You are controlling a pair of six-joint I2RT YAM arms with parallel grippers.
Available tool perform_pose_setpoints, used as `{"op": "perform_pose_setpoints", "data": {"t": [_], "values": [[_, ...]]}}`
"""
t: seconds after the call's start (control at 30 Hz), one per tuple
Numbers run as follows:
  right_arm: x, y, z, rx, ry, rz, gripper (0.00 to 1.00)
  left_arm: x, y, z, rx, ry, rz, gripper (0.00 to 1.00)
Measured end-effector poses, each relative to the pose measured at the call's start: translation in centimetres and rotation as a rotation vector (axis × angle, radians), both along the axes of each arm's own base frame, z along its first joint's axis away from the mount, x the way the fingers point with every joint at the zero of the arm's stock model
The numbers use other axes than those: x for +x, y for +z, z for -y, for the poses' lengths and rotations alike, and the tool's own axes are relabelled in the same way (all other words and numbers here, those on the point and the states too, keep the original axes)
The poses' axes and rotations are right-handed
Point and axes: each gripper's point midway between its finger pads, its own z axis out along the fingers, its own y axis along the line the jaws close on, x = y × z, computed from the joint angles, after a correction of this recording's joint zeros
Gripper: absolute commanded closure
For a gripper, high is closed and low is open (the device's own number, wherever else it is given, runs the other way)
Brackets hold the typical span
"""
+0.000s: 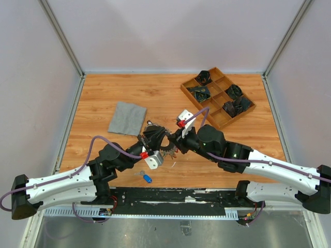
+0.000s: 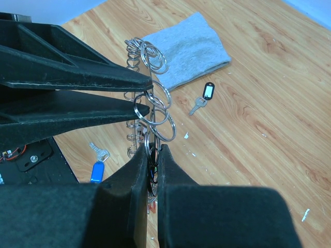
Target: Put the keys on the keyring
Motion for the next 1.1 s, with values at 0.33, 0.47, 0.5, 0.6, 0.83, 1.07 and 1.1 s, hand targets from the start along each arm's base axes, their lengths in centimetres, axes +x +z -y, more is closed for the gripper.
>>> {"op": "perform_pose_setpoints", "data": {"t": [0.33,0.47,0.5,0.6,0.83,1.07,1.1], "values": [[0.0,-0.1,0.0,-0.001,0.001,-0.001,0.99,0.0,-0.1,0.0,0.002,-0.002,-0.002,0.73],[0.0,-0.1,0.0,-0.001,0.002,-0.001,0.99,-0.2,-0.4,0.0,0.01,-0.009,-0.017,0.66],[0.0,-0.1,0.0,-0.002,0.002,-0.001,0.99,-0.2,-0.5,-0.1,0.011,-0.01,-0.021,0.66],[0.0,0.0,0.0,-0.004,0.004,0.003,0.99,-0.5,-0.5,-0.4,0.003,-0.016,-0.042,0.65],[-0.2,0.4,0.4,-0.007,0.036,0.072,0.99,-1.6,1.8,-2.0,-0.121,-0.04,-0.122,0.63],[-1.0,-0.1,1.1,-0.048,0.133,0.201,0.99,-2.7,2.9,-3.4,-0.192,-0.07,-0.186,0.54],[-1.2,-0.1,1.2,-0.056,0.149,0.223,0.99,-2.8,2.9,-3.4,-0.186,-0.073,-0.196,0.54]]}}
